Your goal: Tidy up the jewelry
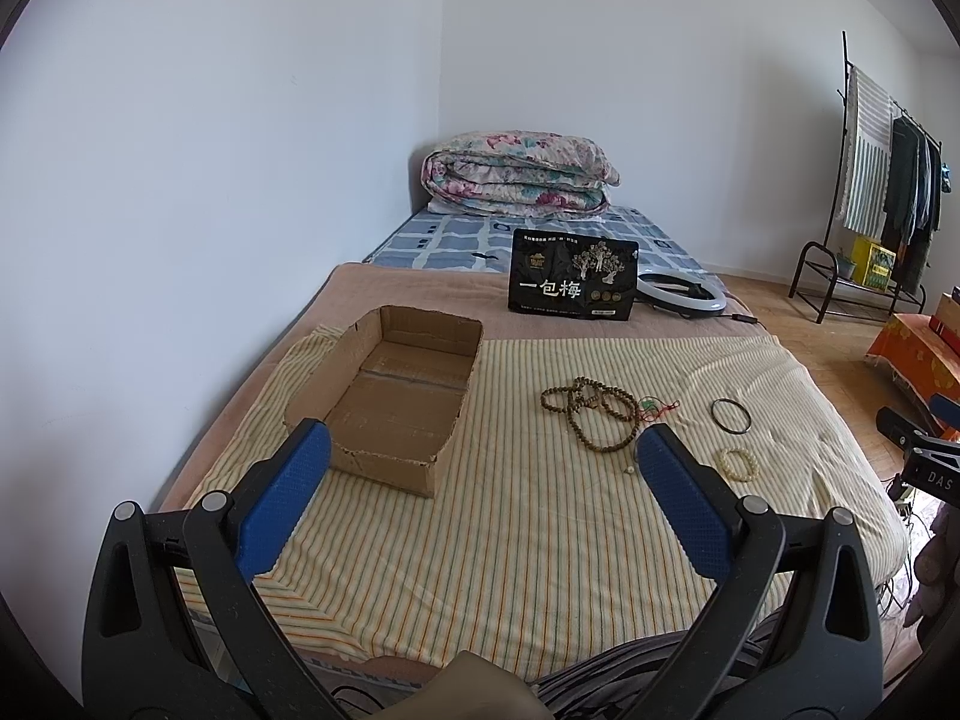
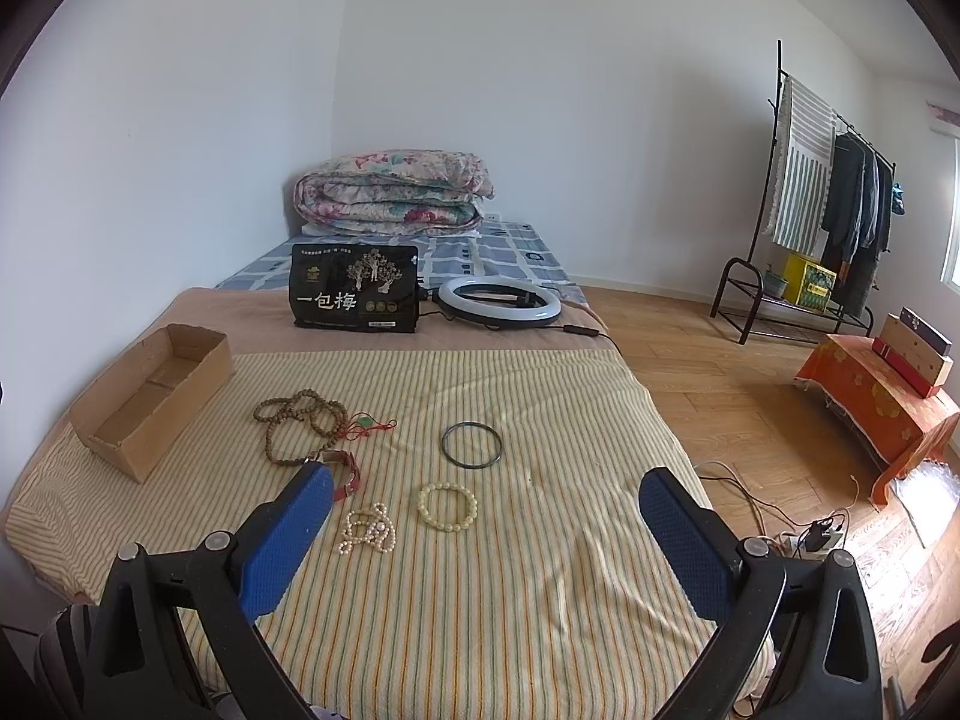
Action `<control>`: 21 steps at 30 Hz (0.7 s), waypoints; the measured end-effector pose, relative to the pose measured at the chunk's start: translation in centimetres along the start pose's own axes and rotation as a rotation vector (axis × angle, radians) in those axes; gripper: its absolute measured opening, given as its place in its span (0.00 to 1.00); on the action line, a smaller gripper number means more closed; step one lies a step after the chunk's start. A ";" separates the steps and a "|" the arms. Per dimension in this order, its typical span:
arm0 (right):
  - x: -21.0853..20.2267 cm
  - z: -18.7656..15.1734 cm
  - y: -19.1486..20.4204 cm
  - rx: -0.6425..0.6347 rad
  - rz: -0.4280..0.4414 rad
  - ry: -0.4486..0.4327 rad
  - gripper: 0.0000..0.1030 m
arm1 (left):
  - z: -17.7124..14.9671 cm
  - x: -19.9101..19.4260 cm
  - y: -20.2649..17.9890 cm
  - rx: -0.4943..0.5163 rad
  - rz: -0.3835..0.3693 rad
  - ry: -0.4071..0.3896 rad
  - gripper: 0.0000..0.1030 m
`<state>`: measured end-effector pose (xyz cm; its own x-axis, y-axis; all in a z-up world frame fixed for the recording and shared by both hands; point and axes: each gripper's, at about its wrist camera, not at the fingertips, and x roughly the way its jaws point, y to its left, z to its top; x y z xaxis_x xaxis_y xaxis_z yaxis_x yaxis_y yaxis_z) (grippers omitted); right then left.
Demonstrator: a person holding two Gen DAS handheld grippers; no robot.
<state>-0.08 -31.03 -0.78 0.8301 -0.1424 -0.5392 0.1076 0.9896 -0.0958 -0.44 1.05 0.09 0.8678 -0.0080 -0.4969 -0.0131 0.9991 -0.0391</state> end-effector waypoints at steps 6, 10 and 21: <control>0.4 0.0 0.0 0.003 0.003 0.007 1.00 | -0.1 0.5 -0.1 -0.001 -0.002 0.009 1.00; 0.8 -0.1 -0.5 0.009 -0.002 0.012 1.00 | -0.2 1.0 -0.1 0.002 -0.003 0.012 1.00; 3.6 0.1 -1.2 -0.044 -0.016 0.038 1.00 | 0.1 4.4 -1.5 0.038 -0.050 0.050 1.00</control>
<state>2.89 -32.76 -2.52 0.8072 -0.1595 -0.5683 0.0955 0.9854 -0.1410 3.45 -0.52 -1.99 0.8411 -0.0594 -0.5376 0.0498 0.9982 -0.0323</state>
